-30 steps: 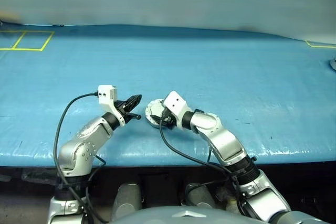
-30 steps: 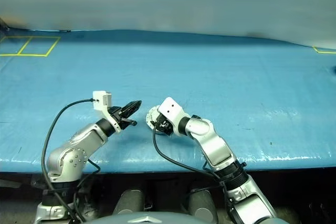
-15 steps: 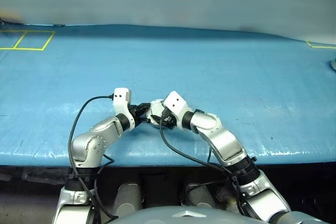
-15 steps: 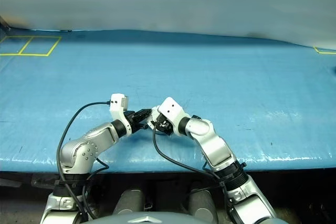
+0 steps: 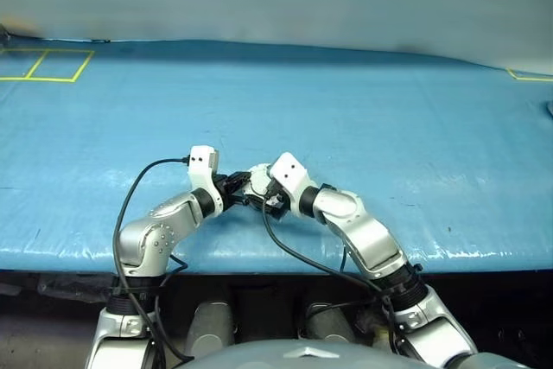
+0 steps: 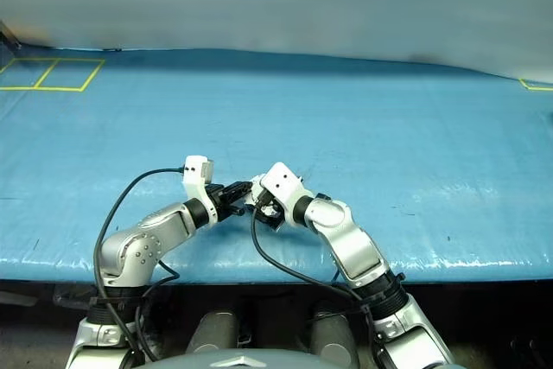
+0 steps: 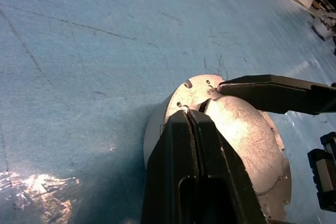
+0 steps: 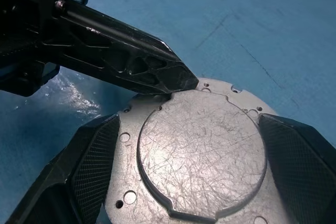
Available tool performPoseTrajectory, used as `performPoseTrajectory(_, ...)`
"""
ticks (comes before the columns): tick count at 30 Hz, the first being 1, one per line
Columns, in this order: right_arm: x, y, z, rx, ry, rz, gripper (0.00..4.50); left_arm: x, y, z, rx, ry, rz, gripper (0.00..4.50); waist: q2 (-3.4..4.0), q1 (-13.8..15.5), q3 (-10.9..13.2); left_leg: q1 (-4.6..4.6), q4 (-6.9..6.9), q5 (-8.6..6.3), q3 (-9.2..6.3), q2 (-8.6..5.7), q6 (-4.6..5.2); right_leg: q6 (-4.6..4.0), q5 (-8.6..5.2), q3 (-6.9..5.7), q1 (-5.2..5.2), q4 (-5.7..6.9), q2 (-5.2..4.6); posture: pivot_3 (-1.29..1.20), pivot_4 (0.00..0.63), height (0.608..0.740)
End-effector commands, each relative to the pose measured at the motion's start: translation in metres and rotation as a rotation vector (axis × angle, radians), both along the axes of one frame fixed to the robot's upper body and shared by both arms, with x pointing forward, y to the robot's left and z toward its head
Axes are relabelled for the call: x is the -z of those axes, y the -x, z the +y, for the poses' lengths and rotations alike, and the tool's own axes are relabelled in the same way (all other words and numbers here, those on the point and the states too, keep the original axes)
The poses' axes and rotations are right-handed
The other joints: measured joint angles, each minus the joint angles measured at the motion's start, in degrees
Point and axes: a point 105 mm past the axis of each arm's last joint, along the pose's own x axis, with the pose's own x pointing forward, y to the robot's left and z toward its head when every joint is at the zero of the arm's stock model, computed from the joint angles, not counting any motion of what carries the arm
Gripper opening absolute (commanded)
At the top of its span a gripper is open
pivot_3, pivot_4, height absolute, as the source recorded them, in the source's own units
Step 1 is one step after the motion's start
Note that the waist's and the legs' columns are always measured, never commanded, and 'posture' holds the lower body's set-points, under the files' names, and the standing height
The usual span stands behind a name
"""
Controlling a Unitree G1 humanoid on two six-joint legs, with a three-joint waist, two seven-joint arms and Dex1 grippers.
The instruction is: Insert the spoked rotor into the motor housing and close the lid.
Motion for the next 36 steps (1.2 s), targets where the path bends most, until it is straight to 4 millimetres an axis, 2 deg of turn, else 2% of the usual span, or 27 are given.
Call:
performPoseTrajectory(1,-0.017,-0.002,-0.019,0.122,-0.103,0.038,4.45,0.003,0.002,-0.003,0.027,-0.037,0.003,0.00,0.00,0.0,0.0,-0.02,0.00,-0.04,-0.02,-0.01,-0.06,0.00,0.00,0.00,0.01,-0.01,-0.01,0.00,0.150,0.740)
performPoseTrajectory(5,-0.040,0.010,-0.034,0.166,-0.203,0.041,4.45,0.003,0.001,-0.004,0.037,-0.044,-0.001,0.00,0.00,0.1,0.0,-0.08,-0.01,-0.04,-0.04,-0.02,-0.06,0.00,0.00,-0.01,-0.04,-0.04,-0.01,0.00,0.150,0.740)
performPoseTrajectory(7,-0.044,0.015,-0.041,0.194,-0.239,0.077,4.45,0.003,0.000,-0.004,0.041,-0.045,-0.002,0.00,0.00,0.1,0.0,-0.09,-0.03,-0.04,-0.04,-0.01,-0.06,0.00,0.00,-0.01,-0.06,-0.04,-0.01,0.00,0.150,0.740)
performPoseTrajectory(11,-0.041,0.020,-0.051,0.268,-0.390,0.252,4.45,0.002,-0.001,-0.005,0.050,-0.049,-0.009,0.00,0.00,0.0,0.0,-0.09,-0.04,-0.04,-0.08,0.01,-0.06,0.00,0.00,-0.02,-0.06,-0.05,0.03,0.00,0.150,0.740)
performPoseTrajectory(14,-0.025,0.018,-0.057,0.385,-0.500,0.425,4.45,0.002,-0.001,-0.005,0.056,-0.052,-0.012,0.00,0.00,0.1,0.0,-0.10,-0.06,-0.06,-0.12,0.00,-0.08,0.00,0.00,-0.03,-0.06,-0.06,0.02,0.00,0.150,0.740)
performPoseTrajectory(20,-0.007,0.014,-0.045,0.457,-0.702,0.609,4.45,0.002,-0.003,-0.005,0.061,-0.057,-0.017,0.00,0.04,0.0,0.0,-0.26,-0.12,-0.11,-0.14,-0.07,-0.04,0.05,0.05,-0.07,-0.05,-0.40,-0.02,0.00,0.150,0.740)
performPoseTrajectory(26,-0.004,0.005,-0.034,0.465,-0.884,0.735,4.45,0.003,-0.001,-0.005,0.062,-0.065,-0.019,0.00,0.09,-0.2,0.1,-0.28,-0.26,0.00,-0.14,-0.04,0.19,0.10,0.08,-0.07,-0.05,-0.56,0.08,0.00,0.150,0.740)
performPoseTrajectory(31,-0.005,0.009,-0.017,0.407,-1.019,0.865,4.45,0.004,0.000,-0.003,0.058,-0.066,-0.017,0.00,0.09,-0.1,0.0,-0.35,-0.33,-0.04,-0.19,-0.08,0.25,0.11,0.08,-0.08,0.05,-0.69,0.10,0.00,0.150,0.740)
performPoseTrajectory(36,0.001,0.016,-0.004,0.381,-1.058,0.958,4.45,0.004,0.000,-0.003,0.053,-0.065,-0.018,0.00,0.10,-0.3,0.0,-0.38,-0.27,-0.05,-0.11,-0.05,0.29,0.28,0.18,-0.01,0.14,-0.68,0.13,0.00,0.150,0.740)
